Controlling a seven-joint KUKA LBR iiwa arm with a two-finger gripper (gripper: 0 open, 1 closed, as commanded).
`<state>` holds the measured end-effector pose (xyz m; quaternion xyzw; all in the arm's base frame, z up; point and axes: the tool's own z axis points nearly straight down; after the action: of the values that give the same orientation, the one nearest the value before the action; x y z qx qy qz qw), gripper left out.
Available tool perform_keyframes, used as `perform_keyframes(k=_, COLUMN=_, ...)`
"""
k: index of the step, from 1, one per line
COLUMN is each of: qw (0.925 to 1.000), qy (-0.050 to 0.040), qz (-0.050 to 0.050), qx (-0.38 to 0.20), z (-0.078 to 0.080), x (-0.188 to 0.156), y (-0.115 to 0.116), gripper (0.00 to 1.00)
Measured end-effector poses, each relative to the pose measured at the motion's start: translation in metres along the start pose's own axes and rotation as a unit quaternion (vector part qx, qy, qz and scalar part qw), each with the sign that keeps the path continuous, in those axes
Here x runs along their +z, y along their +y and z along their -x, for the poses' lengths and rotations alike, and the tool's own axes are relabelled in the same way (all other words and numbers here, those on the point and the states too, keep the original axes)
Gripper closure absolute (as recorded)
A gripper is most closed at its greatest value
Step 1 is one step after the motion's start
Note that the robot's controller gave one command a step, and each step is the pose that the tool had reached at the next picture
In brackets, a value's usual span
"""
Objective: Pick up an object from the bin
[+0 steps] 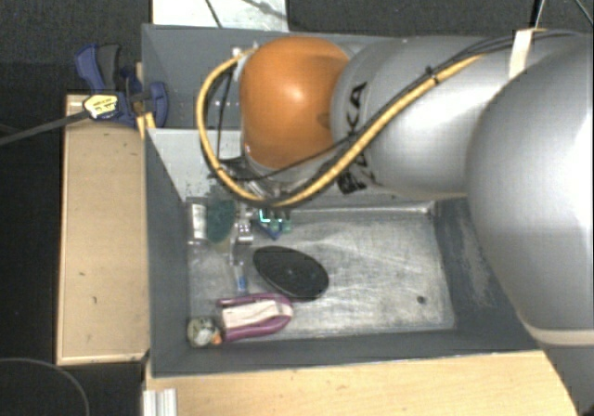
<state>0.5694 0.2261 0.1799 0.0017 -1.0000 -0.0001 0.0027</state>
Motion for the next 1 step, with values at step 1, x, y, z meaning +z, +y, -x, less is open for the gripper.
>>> perform_keyframes(k=1, qw=0.9987, qy=-0.0154, qz=0.004, qx=0.049, z=-0.0288, x=0.1062, y=-0.0639, gripper=0.0)
